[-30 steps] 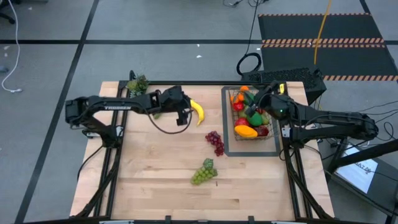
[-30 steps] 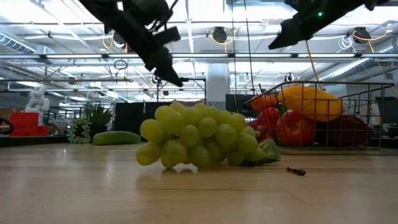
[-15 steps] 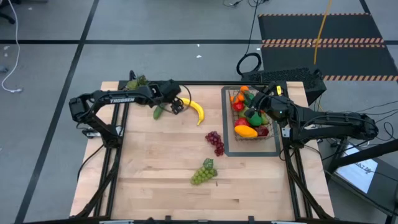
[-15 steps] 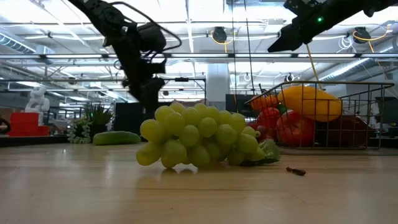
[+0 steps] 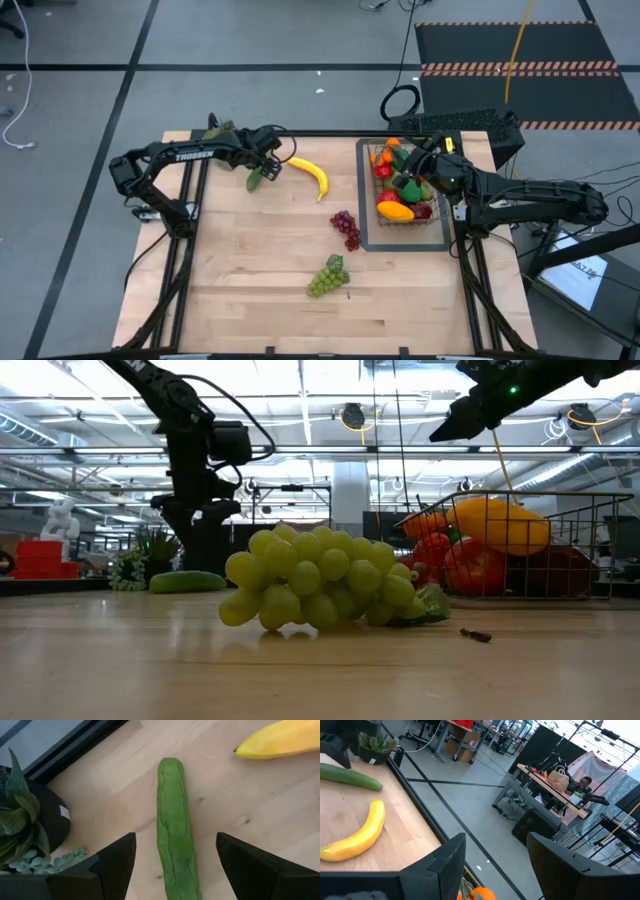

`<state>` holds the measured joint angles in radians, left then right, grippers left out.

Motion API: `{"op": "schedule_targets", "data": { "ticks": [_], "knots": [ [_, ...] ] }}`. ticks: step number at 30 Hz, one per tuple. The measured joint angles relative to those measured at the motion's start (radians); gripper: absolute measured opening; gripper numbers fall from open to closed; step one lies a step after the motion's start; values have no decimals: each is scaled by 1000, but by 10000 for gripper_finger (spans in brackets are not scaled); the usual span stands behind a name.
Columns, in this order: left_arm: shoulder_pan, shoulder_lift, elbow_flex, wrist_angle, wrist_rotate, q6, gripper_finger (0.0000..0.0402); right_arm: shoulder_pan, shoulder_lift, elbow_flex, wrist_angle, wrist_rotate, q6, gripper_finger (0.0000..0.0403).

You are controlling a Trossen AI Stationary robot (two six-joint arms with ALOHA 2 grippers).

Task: Build produce basket
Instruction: Put the cucumber into the gold wire basket

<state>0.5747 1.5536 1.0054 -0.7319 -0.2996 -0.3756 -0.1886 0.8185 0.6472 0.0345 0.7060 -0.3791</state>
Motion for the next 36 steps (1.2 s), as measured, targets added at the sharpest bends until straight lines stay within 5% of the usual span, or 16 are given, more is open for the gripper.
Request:
{"op": "schedule_targets", "data": {
  "ticks": [24,36],
  "knots": [
    [41,206,1,-10,89,76,271,0,0,0,0,-1,25,208],
    [42,206,1,32,77,143,155,0,0,0,0,-1,25,208]
  ]
}}
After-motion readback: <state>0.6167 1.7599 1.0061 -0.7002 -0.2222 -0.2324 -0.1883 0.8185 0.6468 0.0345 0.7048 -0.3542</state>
